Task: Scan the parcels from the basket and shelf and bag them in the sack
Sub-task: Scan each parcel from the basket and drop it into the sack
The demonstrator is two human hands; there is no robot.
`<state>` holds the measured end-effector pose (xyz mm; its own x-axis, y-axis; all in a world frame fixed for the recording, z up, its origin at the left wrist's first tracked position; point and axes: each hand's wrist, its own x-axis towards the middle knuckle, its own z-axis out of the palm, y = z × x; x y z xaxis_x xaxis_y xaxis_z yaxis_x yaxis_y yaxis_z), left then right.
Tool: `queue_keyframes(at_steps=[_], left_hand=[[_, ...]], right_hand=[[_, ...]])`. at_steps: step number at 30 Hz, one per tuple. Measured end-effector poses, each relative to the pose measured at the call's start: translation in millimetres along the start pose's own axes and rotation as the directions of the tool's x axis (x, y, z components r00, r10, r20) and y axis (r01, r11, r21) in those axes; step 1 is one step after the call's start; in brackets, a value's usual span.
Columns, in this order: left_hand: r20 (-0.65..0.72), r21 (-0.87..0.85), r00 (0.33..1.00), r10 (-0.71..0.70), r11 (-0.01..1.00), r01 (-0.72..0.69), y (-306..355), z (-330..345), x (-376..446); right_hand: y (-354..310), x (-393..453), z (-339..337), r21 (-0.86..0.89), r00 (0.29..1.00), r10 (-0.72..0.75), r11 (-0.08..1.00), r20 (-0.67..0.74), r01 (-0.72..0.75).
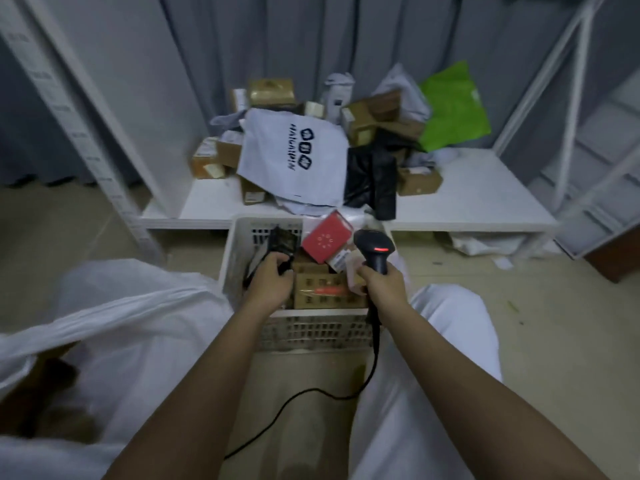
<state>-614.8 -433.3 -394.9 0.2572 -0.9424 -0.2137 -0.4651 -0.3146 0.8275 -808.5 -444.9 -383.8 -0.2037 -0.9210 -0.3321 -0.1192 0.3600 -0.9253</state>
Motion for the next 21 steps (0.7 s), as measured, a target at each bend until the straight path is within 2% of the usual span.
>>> queue_keyframes(at_steps=[3, 6, 10, 13, 16, 21], left_hand=[[0.089, -0.001, 0.995, -0.048, 0.999, 0.049, 9.1, 50.0, 24.7], [0.197, -0.093, 0.971, -0.136, 0.983, 0.156, 18.7, 98.9, 46.7], [0.348, -0.289, 0.908, -0.234, 0.894, 0.341, 30.7, 150.3, 70.6], [0.316, -0.348, 0.913, -0.258, 0.864, 0.364, 35.2, 179.1, 85.7], [0.279, -0.336, 0.917, -0.284, 0.866, 0.37, 35.4, 193.4, 97.7], [0.057, -0.361, 0.977, -0.207, 0.908, 0.214, 32.2, 161.2, 91.3]], right_hand=[[9.6, 40.2, -17.7, 0.119, 0.982, 0.056, 0.992, -0.179, -0.035], [24.3, 79.5, -33.9, 0.208, 0.943, 0.107, 0.977, -0.315, -0.041], [47.0, 117.5, -47.1, 0.24, 0.916, 0.21, 0.962, -0.341, -0.131], [57.7, 132.1, -43.3, 0.247, 0.92, 0.263, 0.95, -0.291, -0.193], [59.0, 137.0, -35.6, 0.228, 0.917, 0.274, 0.95, -0.291, -0.212], [35.6, 128.1, -28.6, 0.235, 0.946, 0.147, 0.969, -0.289, -0.079]])
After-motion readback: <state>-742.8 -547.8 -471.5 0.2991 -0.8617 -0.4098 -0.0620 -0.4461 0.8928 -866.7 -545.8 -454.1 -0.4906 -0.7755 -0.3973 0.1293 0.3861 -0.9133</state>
